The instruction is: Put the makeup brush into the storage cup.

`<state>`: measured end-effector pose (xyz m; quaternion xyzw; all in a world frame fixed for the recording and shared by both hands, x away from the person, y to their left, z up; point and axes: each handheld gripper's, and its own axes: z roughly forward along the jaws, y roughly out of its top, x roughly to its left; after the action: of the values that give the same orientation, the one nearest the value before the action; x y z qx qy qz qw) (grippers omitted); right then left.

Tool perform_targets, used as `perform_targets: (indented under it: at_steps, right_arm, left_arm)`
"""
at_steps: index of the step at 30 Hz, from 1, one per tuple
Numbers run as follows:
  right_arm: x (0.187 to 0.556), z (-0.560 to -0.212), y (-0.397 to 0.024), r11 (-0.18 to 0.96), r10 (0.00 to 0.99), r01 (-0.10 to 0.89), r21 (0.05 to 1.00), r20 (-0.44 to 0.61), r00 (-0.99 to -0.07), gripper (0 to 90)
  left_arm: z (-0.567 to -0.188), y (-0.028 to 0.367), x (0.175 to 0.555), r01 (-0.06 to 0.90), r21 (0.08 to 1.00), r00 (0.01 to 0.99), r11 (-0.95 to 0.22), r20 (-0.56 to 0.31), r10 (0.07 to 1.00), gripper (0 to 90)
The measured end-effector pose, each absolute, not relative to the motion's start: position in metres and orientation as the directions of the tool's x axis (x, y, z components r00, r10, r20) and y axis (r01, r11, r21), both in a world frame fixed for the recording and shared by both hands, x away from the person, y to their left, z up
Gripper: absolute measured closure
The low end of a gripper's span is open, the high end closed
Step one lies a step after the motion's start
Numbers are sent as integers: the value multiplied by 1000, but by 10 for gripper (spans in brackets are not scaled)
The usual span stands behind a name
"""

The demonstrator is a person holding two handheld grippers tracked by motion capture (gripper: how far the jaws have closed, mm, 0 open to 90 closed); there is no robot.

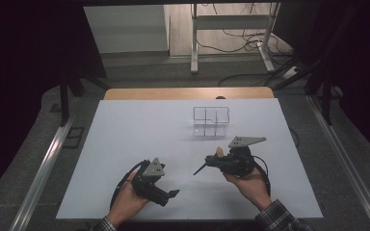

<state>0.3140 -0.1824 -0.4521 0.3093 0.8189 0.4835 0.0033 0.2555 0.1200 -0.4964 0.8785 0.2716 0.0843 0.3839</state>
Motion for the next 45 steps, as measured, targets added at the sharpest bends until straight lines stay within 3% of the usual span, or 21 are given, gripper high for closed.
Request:
perform_targets:
  at_steps: [5, 45]
  right_arm:
    - [314, -451, -184, 353, 508, 495, 794, 281, -814, 835]
    - [317, -443, -213, 357, 588, 449, 819, 177, -790, 834]
  left_arm:
    - [-498, 126, 253, 399, 723, 851, -564, -64, 521, 17]
    - [-500, 180, 240, 470, 738, 769, -484, -74, 634, 12]
